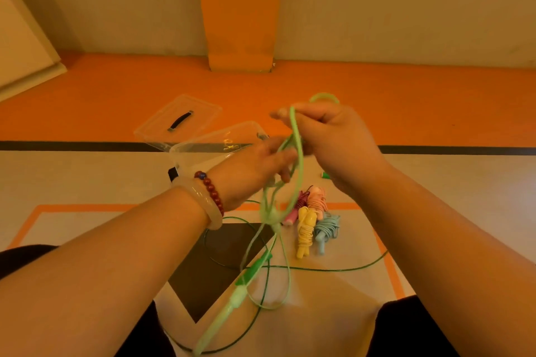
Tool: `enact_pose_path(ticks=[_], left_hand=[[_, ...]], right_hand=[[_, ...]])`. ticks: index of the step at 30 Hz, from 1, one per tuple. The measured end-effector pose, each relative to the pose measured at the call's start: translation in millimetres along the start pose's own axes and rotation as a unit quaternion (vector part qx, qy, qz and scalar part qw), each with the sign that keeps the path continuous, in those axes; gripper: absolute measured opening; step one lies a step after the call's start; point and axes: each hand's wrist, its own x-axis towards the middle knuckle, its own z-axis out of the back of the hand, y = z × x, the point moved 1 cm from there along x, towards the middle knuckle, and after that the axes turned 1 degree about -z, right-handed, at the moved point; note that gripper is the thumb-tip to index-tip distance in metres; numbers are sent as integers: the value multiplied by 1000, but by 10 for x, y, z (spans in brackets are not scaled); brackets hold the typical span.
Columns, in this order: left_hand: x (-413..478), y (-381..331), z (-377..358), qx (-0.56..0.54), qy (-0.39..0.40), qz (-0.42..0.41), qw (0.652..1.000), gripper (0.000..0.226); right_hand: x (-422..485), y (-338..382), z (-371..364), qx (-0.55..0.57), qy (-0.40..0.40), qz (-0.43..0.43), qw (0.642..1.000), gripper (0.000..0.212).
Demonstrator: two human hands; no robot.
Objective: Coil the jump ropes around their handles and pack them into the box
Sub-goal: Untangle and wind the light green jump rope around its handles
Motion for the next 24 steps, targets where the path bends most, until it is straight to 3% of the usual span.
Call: enact_pose_path(ticks=[2, 3, 5, 7, 9, 11, 15, 17, 20, 24], left_hand=[[-17, 6, -136, 41, 39, 32, 998, 19], [-12, 20, -168, 66, 23, 46, 997, 6], [10, 69, -146, 91, -86, 71, 990, 23], [53, 87, -71, 14, -205, 97, 974, 32], [79, 64, 13, -97, -269, 117, 951, 33], [90, -9, 59, -209, -274, 121, 931, 37], [78, -167, 115, -364, -259, 113, 888, 39], [60, -194, 160, -382, -258, 111, 880, 35], [30, -191, 292, -369, -284, 121, 877, 31], [-12, -211, 408, -337, -307, 136, 880, 31]], right_hand=[[13, 34, 59, 30, -35, -2, 999, 15], [19, 19, 83, 25, -48, 1, 999, 16], [34, -62, 132, 30, -66, -6, 997, 14], [50, -192, 162, 48, -78, -48, 995, 20], [51, -397, 185, 13, -85, -102, 991, 37], [16, -565, 127, -58, -48, -154, 985, 41], [-167, -863, -182, -54, 180, -257, 948, 63], [-262, -961, -317, -60, 261, -277, 923, 58], [-312, -1035, -370, -126, 267, -246, 923, 20], [-262, -982, -302, -95, 196, -272, 937, 26]])
